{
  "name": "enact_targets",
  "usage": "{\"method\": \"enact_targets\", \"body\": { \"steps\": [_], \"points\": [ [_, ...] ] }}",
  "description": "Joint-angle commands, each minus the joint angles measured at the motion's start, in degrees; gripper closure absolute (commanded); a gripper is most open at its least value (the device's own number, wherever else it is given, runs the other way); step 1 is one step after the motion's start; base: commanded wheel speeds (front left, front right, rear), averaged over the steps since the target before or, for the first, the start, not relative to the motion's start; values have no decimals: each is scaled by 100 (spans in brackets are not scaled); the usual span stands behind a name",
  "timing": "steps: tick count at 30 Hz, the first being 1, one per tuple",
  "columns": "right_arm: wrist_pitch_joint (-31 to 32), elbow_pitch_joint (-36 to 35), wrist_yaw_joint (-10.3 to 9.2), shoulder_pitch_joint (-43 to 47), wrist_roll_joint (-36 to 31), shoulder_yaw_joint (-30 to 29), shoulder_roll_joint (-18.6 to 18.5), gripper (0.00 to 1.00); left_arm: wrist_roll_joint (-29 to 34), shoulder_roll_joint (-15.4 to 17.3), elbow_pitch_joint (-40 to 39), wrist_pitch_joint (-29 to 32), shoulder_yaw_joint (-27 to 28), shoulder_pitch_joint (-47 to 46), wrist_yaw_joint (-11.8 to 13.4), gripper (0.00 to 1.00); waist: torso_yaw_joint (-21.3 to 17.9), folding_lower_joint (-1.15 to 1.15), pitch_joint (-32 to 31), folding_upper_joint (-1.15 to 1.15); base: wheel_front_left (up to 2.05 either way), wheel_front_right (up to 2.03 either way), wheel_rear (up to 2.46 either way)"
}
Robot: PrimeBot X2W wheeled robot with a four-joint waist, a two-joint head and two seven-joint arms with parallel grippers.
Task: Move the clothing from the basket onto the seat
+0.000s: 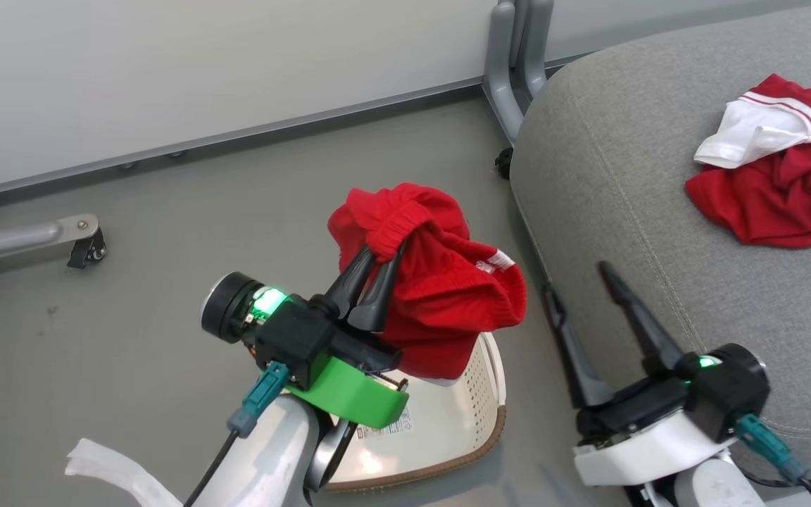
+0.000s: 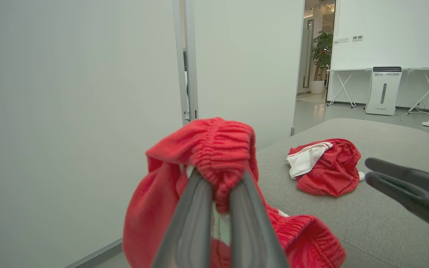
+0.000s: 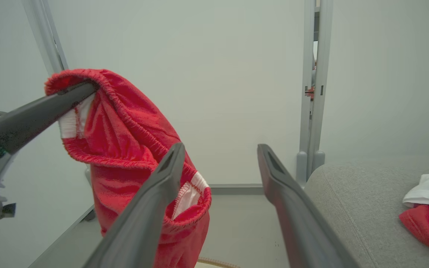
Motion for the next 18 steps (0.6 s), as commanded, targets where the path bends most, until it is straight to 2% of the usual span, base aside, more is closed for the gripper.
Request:
{"method": "enact_targets", "body": {
  "steps": [1, 7, 18],
  "points": [
    [-28, 36, -8, -111, -10, 126, -63, 0, -57, 5, -27, -4, -44, -140, 0, 100, 35, 1, 59, 21, 0, 0, 0],
    [-28, 405, -8, -310, -78, 652, -263, 0, -188, 6, -110, -4, -292, -290, 37, 100, 129, 1, 133, 21, 0, 0, 0],
    [-28, 1126, -8, -531, -386, 835, -331, 0, -338, 6, -229, -4, -693, -456, 100, 100, 305, 1, 217, 21, 0, 0, 0]
  ]
}}
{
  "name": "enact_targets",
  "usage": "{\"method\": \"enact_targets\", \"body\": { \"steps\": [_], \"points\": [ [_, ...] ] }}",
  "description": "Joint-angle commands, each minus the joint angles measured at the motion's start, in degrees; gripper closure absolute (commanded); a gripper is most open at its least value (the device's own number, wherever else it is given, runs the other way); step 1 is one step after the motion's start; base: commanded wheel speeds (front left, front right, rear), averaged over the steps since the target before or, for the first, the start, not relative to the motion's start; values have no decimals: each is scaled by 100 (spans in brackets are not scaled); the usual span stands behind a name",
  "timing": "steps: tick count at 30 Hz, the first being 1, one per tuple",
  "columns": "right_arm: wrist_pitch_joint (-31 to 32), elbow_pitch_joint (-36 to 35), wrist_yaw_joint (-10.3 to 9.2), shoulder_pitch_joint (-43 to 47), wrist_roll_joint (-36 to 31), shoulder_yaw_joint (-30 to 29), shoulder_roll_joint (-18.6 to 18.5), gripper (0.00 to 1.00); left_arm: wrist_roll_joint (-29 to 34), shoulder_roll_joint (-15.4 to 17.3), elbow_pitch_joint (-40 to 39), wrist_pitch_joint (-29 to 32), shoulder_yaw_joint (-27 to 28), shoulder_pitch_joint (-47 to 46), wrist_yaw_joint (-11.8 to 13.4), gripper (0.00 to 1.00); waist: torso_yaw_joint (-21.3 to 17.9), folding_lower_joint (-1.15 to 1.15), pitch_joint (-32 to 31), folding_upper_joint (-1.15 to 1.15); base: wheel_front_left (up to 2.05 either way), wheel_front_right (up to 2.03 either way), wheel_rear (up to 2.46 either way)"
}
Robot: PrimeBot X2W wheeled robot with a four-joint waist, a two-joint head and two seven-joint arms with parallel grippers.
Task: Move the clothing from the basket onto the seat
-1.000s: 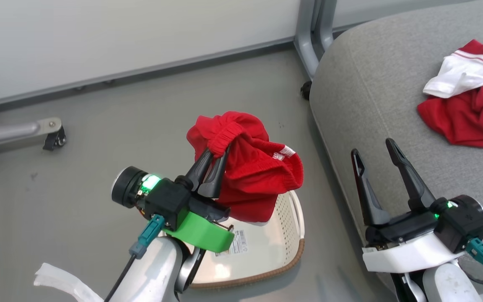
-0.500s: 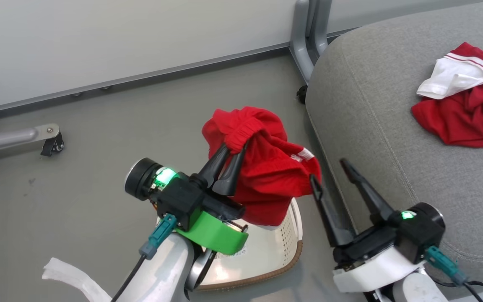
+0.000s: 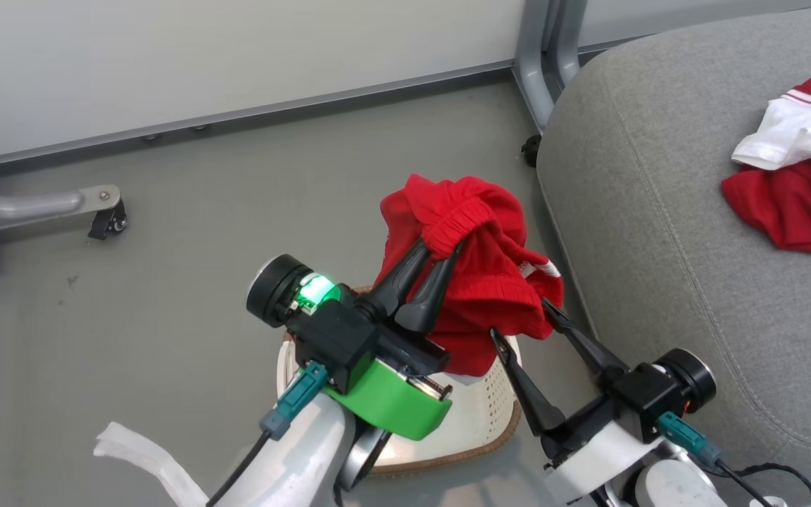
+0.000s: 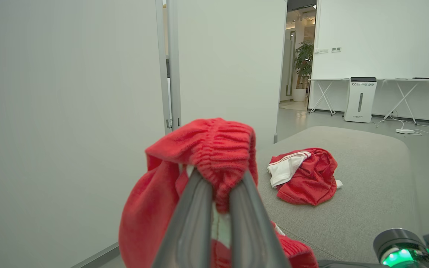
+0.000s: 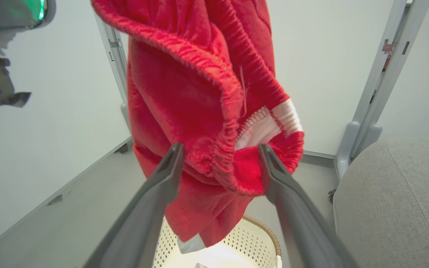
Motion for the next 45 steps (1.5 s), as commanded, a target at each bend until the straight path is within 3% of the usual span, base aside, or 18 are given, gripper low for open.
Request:
{"method": "enact_targets", "body": {
  "steps": [1, 2, 4, 5, 24, 25, 26, 27, 45],
  "points": [
    [-28, 77, -8, -84, -30, 22, -22, 1, -21, 6, -19, -4, -15, -99, 29, 100, 17, 0, 18, 21, 0, 0, 0],
    [-28, 131, -8, -102, -23, 39, -17, 14, -35, 6, -17, -4, -35, -105, 33, 100, 22, 0, 26, 21, 0, 0, 0],
    [-28, 205, -8, -110, 6, 66, -15, 56, -60, 6, -6, -4, -63, -116, 32, 100, 30, 0, 43, 21, 0, 0, 0],
    [-28, 244, -8, -113, 15, 96, -23, 100, -70, 6, 5, -4, -71, -120, 35, 100, 30, 0, 56, 21, 0, 0, 0],
    [-28, 205, -8, -214, 122, 110, -22, 100, -174, 5, 162, -4, 35, -92, 3, 100, -70, 0, 157, 21, 0, 0, 0],
    [-28, 198, -8, -214, 132, 106, -23, 100, -211, 6, 219, -4, 9, -50, -25, 88, -72, 0, 152, 21, 0, 0, 0],
    [-28, 193, -8, -210, 137, 102, -23, 100, -192, 7, 284, -3, -14, -34, -40, 6, -71, 0, 146, 21, 0, 0, 0],
    [-28, 188, -8, -202, 144, 100, -22, 100, -219, 2, 271, -4, -34, -55, -77, 0, -71, 0, 143, 21, 0, 0, 0],
    [-28, 142, -8, -109, 149, 64, -2, 100, -207, 7, 546, -3, -33, -103, -207, 0, -133, 0, 76, 21, 0, 0, 0]
  ]
}}
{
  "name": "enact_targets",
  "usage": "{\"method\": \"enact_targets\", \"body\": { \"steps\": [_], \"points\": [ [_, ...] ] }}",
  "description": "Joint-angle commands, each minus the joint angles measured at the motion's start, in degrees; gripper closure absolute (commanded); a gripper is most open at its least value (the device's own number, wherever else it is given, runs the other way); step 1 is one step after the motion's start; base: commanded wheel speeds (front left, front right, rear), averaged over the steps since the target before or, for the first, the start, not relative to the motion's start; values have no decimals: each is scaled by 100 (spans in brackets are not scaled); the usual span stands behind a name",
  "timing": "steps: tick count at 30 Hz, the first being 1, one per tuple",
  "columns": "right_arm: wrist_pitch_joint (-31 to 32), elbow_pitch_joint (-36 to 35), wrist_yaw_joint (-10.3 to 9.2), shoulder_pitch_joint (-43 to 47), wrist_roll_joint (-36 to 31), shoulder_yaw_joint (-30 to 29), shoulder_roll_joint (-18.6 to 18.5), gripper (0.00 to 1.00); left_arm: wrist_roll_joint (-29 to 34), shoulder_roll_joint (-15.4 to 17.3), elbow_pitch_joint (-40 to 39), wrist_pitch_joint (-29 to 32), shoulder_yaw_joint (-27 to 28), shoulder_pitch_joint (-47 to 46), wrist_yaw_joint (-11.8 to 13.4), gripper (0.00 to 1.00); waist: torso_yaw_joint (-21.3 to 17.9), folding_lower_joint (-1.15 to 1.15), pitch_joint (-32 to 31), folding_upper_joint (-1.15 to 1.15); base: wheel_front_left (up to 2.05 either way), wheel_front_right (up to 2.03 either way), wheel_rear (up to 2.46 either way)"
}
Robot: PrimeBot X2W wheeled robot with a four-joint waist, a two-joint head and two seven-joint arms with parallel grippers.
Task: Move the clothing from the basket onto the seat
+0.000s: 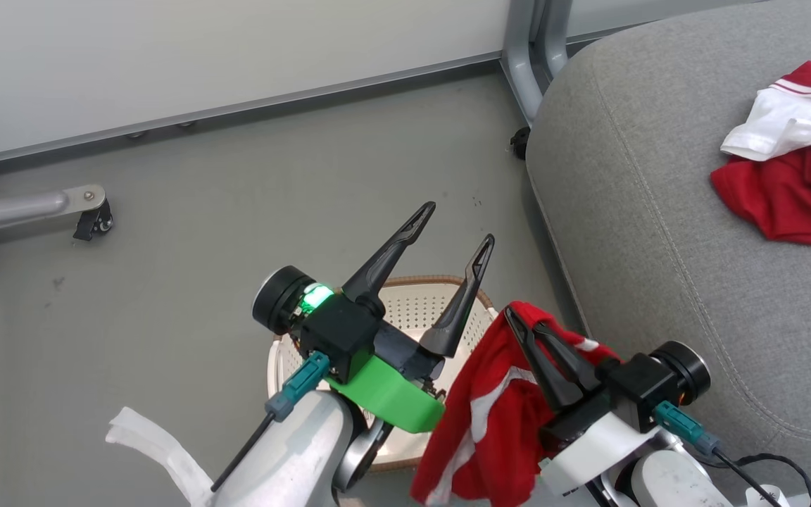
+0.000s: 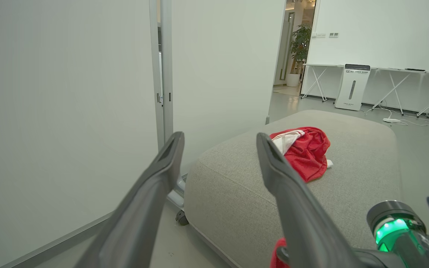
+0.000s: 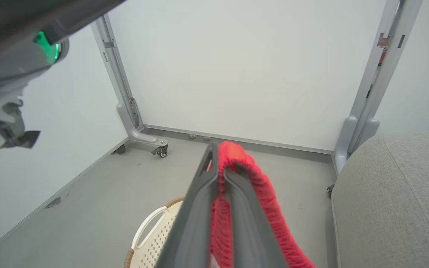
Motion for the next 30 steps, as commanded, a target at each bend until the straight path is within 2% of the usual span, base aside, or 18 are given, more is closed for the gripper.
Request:
{"method": "enact_targets", "body": {
  "steps": [1, 10, 16, 23, 30],
  "points": [
    [-28, -32, -8, 71, 6, -13, 0, 100, 58, 8, -12, -4, 25, -47, -27, 0, -13, 0, -11, 21, 0, 0, 0],
    [-28, -116, -8, 120, -43, -103, -4, 100, 149, 8, 31, -3, 135, 86, -32, 0, -70, 0, -28, 21, 0, 0, 0],
    [-29, -336, -8, 138, -134, -248, 16, 100, 287, 9, 61, -3, 324, 241, 56, 0, -196, 0, -13, 21, 0, 0, 0],
    [-28, -678, -8, 90, -246, -338, 8, 100, 512, 16, 114, -3, 562, 420, 4, 0, -482, 0, 106, 21, 0, 0, 0],
    [-28, -1098, -8, 39, -157, -429, 66, 100, 648, 102, 110, -3, 807, 663, -51, 0, -967, 0, 289, 21, 0, 0, 0]
  ]
}}
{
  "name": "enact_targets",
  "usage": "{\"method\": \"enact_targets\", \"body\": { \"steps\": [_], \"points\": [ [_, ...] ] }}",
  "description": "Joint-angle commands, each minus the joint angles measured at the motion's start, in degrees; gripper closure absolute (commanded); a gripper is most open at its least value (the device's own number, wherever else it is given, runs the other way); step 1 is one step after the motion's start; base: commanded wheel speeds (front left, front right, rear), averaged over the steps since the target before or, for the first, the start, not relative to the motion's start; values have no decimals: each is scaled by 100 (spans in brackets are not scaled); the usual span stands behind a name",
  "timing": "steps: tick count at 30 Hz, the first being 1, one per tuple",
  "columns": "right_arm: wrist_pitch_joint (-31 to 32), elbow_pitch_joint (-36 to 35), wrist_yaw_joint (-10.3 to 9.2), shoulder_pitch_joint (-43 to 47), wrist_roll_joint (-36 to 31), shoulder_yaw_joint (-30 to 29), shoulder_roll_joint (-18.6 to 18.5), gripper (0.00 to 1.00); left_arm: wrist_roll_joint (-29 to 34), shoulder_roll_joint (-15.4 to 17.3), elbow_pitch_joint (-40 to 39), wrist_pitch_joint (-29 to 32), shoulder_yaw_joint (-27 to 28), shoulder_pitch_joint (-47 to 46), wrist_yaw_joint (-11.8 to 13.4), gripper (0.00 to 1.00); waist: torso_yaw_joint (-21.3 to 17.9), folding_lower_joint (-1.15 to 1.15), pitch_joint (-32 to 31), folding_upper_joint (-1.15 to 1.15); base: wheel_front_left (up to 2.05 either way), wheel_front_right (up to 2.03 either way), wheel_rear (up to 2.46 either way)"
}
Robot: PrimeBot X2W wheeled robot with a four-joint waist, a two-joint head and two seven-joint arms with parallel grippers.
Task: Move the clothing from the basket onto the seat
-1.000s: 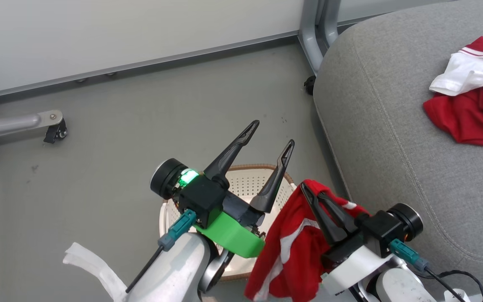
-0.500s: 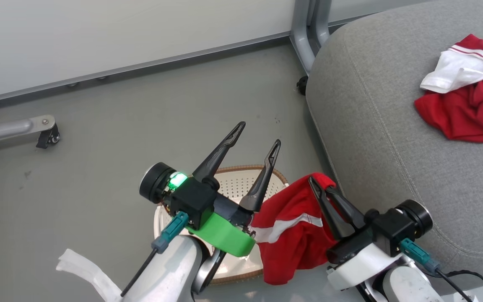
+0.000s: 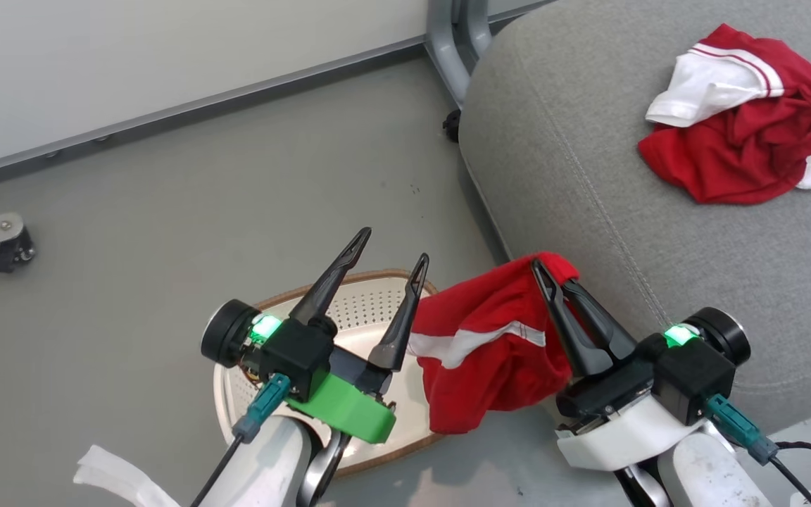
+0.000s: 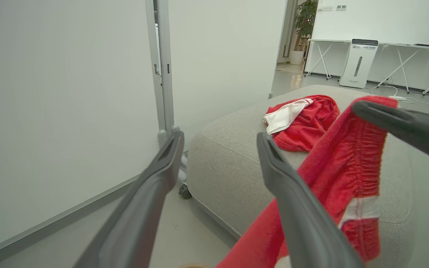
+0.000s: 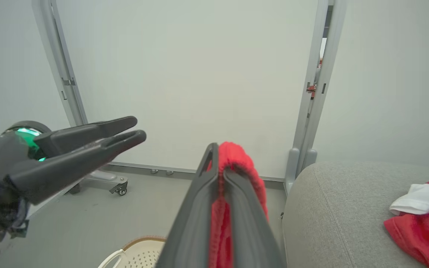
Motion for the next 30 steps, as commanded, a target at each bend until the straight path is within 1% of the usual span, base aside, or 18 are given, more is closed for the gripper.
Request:
{"method": "enact_targets", "body": {
  "steps": [1, 13, 22, 27, 30],
  "points": [
    [-29, -86, -8, -43, 31, -29, 8, 100, 53, 72, -1, -3, 45, 112, -16, 0, -293, 0, 151, 21, 0, 0, 0],
    [-28, -732, -8, 98, -26, -301, 112, 100, 266, 373, -42, -3, 171, 238, -77, 0, -1361, 0, 575, 21, 0, 0, 0],
    [-29, -894, -8, 318, 4, -489, 223, 100, 328, 615, 36, -3, 130, 191, -100, 0, -2172, 0, 832, 21, 0, 0, 0],
    [-28, -1063, -8, 509, -17, -799, 271, 100, 278, 699, 181, -3, -172, -102, -101, 0, -2221, 0, 1015, 21, 0, 0, 0],
    [-29, -1163, -8, 608, 100, -912, 269, 100, 190, 758, 256, -3, -400, -276, -104, 0, -2230, 0, 1105, 21, 0, 0, 0]
  ]
}}
